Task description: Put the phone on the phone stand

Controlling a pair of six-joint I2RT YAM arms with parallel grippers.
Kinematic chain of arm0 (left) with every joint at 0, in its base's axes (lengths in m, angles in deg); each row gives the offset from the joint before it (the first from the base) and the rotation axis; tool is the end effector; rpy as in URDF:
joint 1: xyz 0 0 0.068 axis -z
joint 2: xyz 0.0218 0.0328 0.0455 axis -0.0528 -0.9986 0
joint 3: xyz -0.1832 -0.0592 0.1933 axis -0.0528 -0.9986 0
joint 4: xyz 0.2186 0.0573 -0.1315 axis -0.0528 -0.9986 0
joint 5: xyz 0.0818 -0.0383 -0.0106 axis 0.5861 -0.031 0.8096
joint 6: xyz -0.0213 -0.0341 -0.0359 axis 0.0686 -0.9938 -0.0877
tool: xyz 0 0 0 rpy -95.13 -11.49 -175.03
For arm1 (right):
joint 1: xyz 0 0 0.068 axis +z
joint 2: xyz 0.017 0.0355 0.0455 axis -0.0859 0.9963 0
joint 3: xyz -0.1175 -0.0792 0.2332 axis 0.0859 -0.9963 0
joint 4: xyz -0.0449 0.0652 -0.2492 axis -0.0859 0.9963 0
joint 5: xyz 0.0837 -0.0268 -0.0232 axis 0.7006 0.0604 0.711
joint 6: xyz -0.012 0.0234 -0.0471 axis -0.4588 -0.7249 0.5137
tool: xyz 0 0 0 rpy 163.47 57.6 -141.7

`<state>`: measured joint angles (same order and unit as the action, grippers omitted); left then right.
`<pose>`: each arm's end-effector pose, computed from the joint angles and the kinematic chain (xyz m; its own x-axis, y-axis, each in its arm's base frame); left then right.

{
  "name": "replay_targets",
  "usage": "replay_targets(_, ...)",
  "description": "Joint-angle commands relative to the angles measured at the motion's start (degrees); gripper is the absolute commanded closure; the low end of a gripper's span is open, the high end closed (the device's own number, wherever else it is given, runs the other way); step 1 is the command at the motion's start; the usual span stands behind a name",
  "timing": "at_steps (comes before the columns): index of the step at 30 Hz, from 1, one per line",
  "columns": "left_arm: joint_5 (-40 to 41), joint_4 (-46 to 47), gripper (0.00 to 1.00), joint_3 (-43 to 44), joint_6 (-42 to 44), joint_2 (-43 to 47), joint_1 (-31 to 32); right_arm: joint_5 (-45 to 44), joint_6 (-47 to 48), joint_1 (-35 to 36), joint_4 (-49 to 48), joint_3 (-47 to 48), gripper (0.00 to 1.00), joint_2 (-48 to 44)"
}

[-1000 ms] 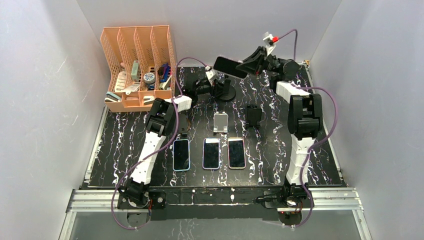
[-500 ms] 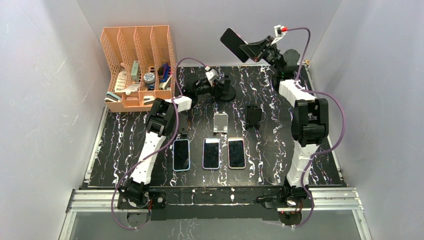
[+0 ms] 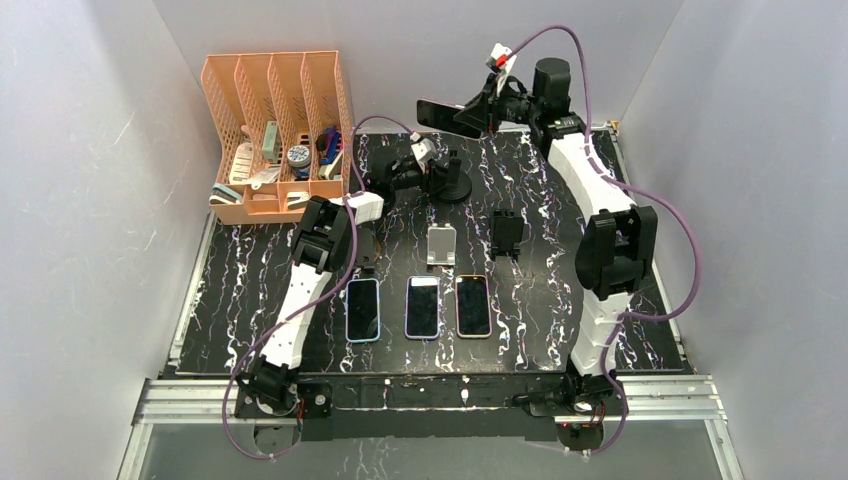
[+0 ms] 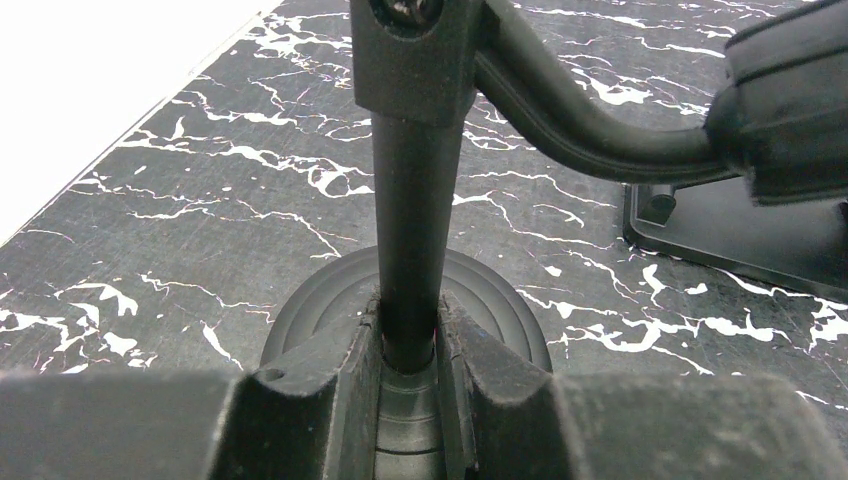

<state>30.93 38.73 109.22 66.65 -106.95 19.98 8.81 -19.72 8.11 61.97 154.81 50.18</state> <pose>0.5175 -0.2496 0.1149 0.0937 -0.0307 -0.9951 0.9548 0.2858 0.0810 0.4483 0.1326 0.3797 0.0301 -0.0381 -0.9988 -0.9053 0.4225 -0.0433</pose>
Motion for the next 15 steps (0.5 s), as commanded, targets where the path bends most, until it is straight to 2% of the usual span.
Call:
replay_targets(1, -0.4, -8.9, 1.00, -2.1, 1.2, 0.2, -0.4, 2.3, 15.1, -0.3, 21.6, 11.4, 0.99, 3.5)
replay_targets(3, -0.3, -8.3, 1.00, -1.9, 0.7, 0.0, -0.6, 3.4, 13.3, -0.3, 20.9, 9.7, 0.99, 3.6)
replay_targets(7, -0.9, -7.5, 1.00, -1.5, -0.3, -0.3, -0.6, 4.0, 7.9, -0.3, 7.0, -2.8, 0.99, -1.0)
replay_targets(15, -1.4, -6.3, 1.00, -1.9, -1.2, -0.2, -1.4, 4.3, 2.4, -0.5, -4.5, -16.9, 0.99, -7.0)
